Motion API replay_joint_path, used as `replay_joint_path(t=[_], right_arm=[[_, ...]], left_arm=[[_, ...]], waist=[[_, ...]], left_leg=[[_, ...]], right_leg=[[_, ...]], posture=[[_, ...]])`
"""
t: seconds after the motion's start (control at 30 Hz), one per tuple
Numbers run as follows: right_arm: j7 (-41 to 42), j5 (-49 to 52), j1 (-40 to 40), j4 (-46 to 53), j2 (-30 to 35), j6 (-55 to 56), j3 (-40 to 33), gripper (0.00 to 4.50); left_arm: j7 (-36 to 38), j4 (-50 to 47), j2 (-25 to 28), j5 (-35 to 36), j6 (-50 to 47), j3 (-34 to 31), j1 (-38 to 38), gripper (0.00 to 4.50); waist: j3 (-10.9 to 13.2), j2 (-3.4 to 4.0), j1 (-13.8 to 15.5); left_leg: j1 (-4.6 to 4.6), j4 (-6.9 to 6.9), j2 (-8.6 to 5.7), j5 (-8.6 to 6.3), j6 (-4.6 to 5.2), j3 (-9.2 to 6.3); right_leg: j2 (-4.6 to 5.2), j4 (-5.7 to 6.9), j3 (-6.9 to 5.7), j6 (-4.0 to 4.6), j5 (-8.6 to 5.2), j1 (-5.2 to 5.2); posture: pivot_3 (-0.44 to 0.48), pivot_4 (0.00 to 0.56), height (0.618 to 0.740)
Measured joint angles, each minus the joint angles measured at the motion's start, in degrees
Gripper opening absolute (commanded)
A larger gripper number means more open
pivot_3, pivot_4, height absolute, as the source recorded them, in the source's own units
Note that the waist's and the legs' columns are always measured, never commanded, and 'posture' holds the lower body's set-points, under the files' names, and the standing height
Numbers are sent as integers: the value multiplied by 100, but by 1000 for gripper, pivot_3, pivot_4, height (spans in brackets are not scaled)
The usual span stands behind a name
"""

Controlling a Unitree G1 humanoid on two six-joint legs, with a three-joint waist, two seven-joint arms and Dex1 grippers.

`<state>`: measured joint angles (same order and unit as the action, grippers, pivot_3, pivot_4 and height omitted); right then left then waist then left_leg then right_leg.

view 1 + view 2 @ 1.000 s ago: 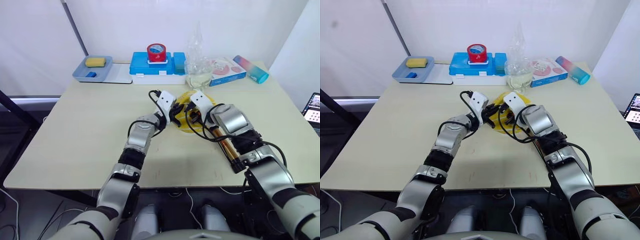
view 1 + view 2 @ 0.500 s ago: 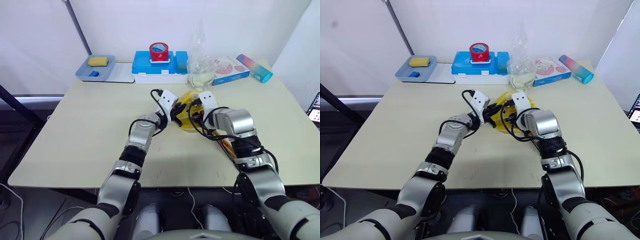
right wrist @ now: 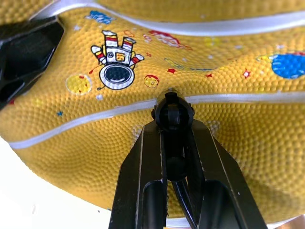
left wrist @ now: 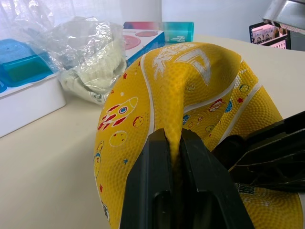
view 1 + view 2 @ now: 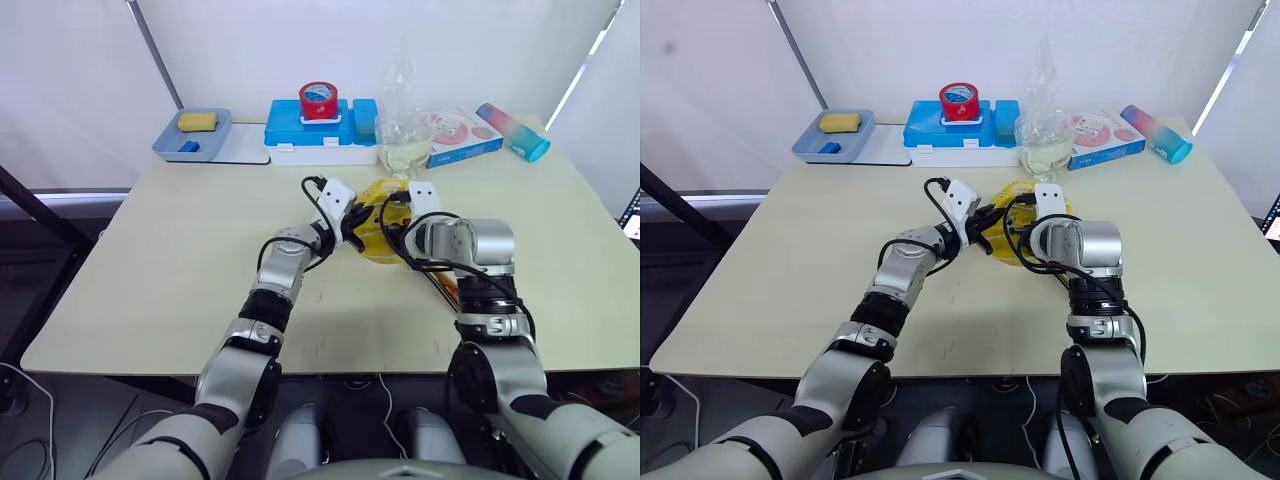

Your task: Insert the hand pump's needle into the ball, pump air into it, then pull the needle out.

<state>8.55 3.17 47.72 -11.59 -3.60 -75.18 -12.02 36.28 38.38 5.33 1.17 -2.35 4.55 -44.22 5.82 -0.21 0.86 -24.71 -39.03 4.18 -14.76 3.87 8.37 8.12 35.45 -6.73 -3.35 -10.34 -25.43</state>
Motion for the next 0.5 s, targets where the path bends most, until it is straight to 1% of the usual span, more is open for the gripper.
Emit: replay_joint_path(t=[0.07,0.1,0.13,0.17,0.2,0.23,0.27,0.3,0.33,0.37,0.5], right_arm=[[-5,17,-39,49,19,-2,36,5],[19,50,-83,95,69,-3,107,1034],[65,95,-120,98,108,-65,185,1416],[113,147,-179,190,114,-60,252,2039],[151,201,-168,221,135,-89,277,2371],[204,261,-181,280,163,-119,364,3035],[253,312,-212,373,248,-152,504,3471],[305,365,-256,460,313,-174,625,4216],[326,379,-270,491,339,-180,666,4391],[391,429,-317,595,413,-211,755,4455],[659,677,-508,1011,793,-392,950,4455]], left_arm=[[7,16,0,1,10,0,-10,0],[16,25,-1,2,20,0,-16,0],[22,28,-2,1,29,3,-37,0],[41,43,-2,4,36,3,-41,0],[42,41,-2,3,43,3,-54,0],[43,44,-5,3,44,3,-59,0],[46,43,-7,4,50,3,-61,0],[52,44,-10,4,52,3,-64,0],[55,44,-12,4,53,4,-65,0],[67,45,-18,4,56,4,-68,0],[108,43,-44,6,84,6,-93,0]], waist=[[2,3,1],[4,4,3],[7,3,7],[19,13,5],[26,21,6],[29,24,10],[33,24,10],[36,25,15],[36,25,16],[40,25,21],[59,37,47]], left_leg=[[-2,0,0,0,0,-3],[-3,0,0,0,0,-3],[-5,0,0,0,0,-5],[-6,0,0,0,0,-5],[-7,0,0,0,0,-5],[-7,0,-1,0,0,-5],[-8,0,-1,0,0,-6],[-9,0,-3,0,0,-5],[-10,0,-3,0,0,-5],[-13,0,-4,0,1,-5],[-32,2,-5,-1,5,-5]], right_leg=[[0,-1,-3,0,0,0],[0,-2,-3,0,0,0],[0,-4,-4,0,0,0],[1,-4,-5,0,0,0],[1,-6,-5,0,0,0],[1,-7,-5,0,0,0],[1,-7,-5,0,0,0],[3,-10,-6,-1,0,0],[3,-11,-6,-1,0,0],[4,-15,-6,-1,0,0],[2,-59,-11,-3,1,0]], posture=[[0,150,739],[0,150,739],[0,150,739],[0,150,739],[0,150,739],[0,150,739],[0,150,739],[0,150,739],[0,150,739],[0,150,739],[0,150,739]])
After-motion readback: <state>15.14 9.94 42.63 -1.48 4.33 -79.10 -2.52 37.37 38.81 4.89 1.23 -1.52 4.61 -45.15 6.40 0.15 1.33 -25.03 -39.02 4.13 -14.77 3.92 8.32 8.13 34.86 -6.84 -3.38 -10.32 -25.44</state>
